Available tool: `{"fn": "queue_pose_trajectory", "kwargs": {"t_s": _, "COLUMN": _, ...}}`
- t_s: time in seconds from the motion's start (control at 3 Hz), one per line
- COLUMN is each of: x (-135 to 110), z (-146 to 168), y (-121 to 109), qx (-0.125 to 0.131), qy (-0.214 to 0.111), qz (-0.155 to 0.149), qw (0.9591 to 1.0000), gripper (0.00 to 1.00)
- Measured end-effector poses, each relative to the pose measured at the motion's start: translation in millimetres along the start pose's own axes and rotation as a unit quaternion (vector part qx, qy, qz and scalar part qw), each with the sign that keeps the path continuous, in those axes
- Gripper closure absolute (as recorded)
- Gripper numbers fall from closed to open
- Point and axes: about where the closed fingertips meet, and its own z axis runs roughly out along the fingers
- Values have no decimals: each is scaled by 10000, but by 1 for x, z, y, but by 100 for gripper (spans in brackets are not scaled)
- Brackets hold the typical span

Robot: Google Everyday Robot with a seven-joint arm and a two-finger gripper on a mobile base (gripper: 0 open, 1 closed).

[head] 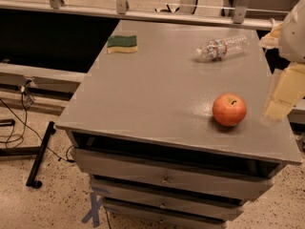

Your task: Place water bottle upright

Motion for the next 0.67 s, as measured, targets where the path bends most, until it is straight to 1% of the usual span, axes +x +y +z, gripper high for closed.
{"fn": "queue_pose_trajectory", "kwargs": {"t_s": 0.33, "x": 0, "z": 0, "y": 0, "qx": 0, "qy": 0, "qz": 0, "qw": 10000, "gripper": 0}}
{"fn": "queue_pose_trajectory", "kwargs": {"t_s": 0.67, "x": -3, "z": -1, "y": -7, "qx": 122, "qy": -116, "qz": -11, "qw": 9999, "gripper": 0}}
